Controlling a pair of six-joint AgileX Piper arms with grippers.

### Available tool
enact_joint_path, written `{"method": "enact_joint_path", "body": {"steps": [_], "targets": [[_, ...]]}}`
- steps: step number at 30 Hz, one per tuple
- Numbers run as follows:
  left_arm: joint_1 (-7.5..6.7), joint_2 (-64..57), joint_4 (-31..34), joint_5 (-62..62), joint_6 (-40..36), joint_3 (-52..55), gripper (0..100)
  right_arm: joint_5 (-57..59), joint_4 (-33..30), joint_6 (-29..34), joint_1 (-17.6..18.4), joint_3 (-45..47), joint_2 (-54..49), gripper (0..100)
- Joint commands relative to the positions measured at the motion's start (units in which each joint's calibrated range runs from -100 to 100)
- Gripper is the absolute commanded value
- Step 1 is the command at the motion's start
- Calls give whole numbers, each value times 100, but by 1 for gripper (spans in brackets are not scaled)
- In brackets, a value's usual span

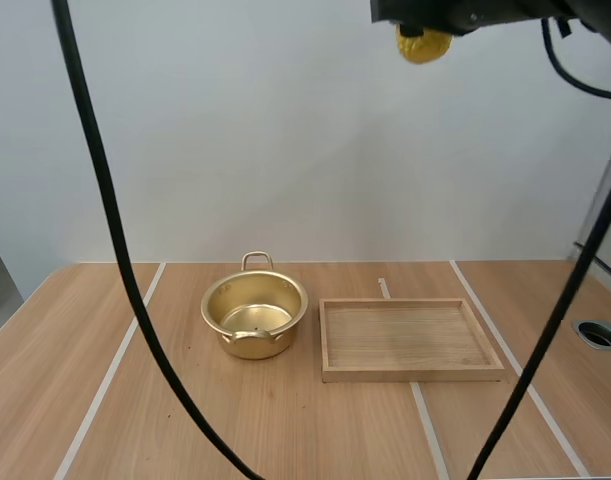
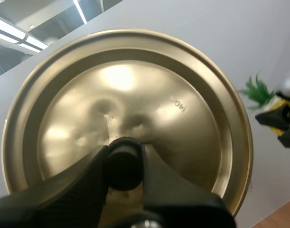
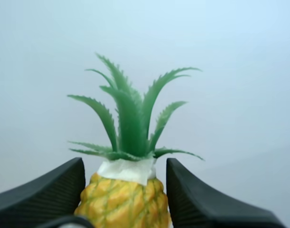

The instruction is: Open the pot, put the pineapple inside, and close it

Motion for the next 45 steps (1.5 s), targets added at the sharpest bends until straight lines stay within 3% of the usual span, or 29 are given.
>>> {"method": "enact_joint_path", "body": {"steps": [1,10,13,17,21,30,36,45], "targets": [[-3,-29,-16,-272,-3,-31,0,-644,-151,95,-16,-37,-421,0],[-3,-29,-16,-310,-3,-31,0,-427,-305,95,-24,24,-345,0],[-3,-29,-16,-310,-3,-31,0,634,309,19,-24,24,-2,0],[-3,-29,-4,-248,-3,-31,0,3015,1305,-461,-16,24,766,0],[-3,-29,101,-100,-3,-31,0,4527,1646,-598,61,24,1524,0],[-3,-29,112,-100,7,-31,0,5026,1635,-841,776,24,2933,0],[-3,-29,200,-100,60,-31,0,5028,871,-841,1266,24,3617,0],[-3,-29,387,-100,99,-31,0,4914,429,-841,1454,24,4568,0]]}}
